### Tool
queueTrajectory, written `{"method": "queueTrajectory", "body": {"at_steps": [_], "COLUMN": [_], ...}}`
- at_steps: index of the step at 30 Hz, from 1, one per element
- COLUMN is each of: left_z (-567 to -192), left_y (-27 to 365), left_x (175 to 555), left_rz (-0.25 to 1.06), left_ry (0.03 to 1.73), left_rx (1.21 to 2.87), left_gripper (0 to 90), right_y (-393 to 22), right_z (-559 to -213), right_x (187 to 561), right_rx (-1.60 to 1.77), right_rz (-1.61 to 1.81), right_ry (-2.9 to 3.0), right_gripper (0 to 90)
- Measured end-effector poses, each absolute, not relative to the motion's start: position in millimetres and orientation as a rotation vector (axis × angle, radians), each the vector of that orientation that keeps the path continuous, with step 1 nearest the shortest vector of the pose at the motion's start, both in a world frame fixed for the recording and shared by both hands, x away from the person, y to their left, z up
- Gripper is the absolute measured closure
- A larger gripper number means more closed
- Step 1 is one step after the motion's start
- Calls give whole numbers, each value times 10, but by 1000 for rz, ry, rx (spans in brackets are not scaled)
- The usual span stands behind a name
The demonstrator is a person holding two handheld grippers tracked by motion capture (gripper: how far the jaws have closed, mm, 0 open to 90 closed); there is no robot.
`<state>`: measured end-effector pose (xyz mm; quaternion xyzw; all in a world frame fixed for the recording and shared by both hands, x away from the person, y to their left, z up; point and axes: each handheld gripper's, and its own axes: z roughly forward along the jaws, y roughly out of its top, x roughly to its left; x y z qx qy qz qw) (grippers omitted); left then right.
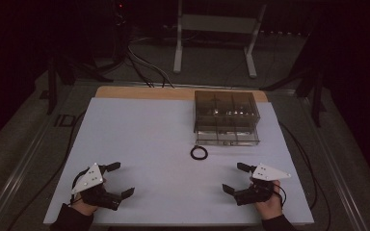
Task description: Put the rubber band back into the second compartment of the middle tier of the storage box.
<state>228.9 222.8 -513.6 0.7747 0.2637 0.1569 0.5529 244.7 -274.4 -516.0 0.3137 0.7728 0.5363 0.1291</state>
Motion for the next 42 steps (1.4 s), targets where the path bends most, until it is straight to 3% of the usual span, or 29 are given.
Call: {"method": "queueTrajectory", "body": {"at_steps": [42], "left_z": [-5144], "left_y": [2195], "left_x": [2303], "left_rz": [341], "left_ry": [618], "left_rx": [1839], "left_gripper": [3], "right_y": [-2589], "right_z": [-4721], "right_x": [2638], "right_rx": [903], "right_rz": [1611], "right_ry": [2126], "right_gripper": [0]}}
